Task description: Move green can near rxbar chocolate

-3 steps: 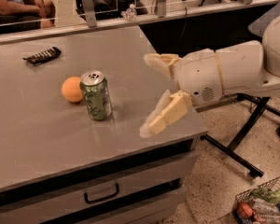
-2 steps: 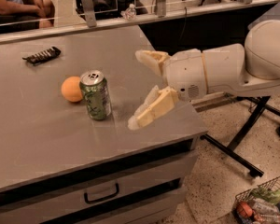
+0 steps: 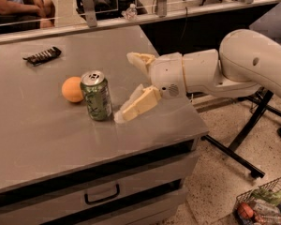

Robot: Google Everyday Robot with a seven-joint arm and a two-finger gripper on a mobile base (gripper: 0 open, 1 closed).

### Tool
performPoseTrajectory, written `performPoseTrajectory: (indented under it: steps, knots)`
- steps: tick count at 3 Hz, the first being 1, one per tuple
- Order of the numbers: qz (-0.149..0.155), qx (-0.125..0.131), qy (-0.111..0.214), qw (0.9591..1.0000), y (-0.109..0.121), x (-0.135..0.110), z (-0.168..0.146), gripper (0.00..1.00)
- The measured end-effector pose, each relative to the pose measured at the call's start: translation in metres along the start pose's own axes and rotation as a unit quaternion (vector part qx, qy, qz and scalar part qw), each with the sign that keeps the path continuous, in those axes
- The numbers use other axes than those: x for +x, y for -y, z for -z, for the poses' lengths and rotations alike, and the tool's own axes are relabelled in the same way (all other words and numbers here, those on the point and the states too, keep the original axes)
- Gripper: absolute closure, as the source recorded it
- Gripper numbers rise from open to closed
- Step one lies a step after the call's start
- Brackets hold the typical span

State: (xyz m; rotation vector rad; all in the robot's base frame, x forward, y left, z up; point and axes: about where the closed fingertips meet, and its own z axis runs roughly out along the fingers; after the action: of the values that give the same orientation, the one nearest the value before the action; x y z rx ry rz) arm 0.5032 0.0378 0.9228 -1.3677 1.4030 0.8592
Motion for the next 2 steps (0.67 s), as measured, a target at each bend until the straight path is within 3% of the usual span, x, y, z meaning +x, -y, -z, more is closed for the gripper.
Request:
performPoseTrajectory:
  steps: [2]
  knots:
    - [-0.029,-0.004,0.011,0.9995,0.015,0.020,-0.047,0.00]
